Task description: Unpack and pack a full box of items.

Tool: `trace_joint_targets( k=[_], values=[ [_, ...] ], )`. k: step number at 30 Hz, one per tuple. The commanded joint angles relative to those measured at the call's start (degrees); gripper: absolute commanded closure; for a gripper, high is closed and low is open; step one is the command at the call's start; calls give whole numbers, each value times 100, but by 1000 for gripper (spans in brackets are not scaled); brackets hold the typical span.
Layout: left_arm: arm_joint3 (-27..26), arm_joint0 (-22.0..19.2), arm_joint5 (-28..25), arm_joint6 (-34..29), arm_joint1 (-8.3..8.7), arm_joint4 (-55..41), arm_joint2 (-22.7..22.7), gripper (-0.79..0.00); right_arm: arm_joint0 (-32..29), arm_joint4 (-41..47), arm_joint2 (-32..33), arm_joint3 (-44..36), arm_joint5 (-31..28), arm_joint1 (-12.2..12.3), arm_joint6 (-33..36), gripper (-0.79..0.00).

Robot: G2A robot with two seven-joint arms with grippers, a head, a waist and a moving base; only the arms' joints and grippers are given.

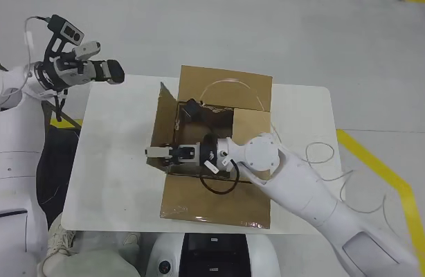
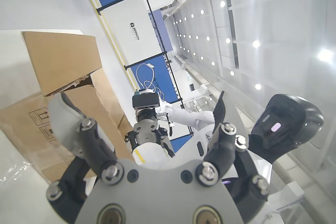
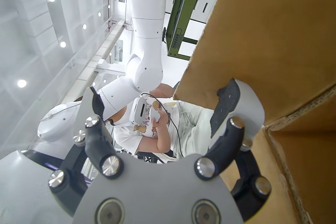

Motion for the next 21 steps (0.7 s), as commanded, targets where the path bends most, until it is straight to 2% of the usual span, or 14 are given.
trace_joint_targets(
  k=[1,7,12,17,21],
  values=[
    [-75,2,80,-44,-10,-80,84,-785,121,-49,-163,117,17,-107,-76,-785],
    [37,-160,259,-71,-82,-52,563,-785,364,-106,-445,450,34,-367,-191,-785],
    [531,-431,439,-85,-168,229,1094,-785,403,-163,-469,614,5,-477,-205,-785],
    [1120,-686,354,-95,-263,291,1454,-785,315,-274,-355,653,6,-489,-166,-785],
    [1553,-821,280,-7,-297,405,1580,-785,86,-612,-58,400,94,-365,-207,-785]
  ],
)
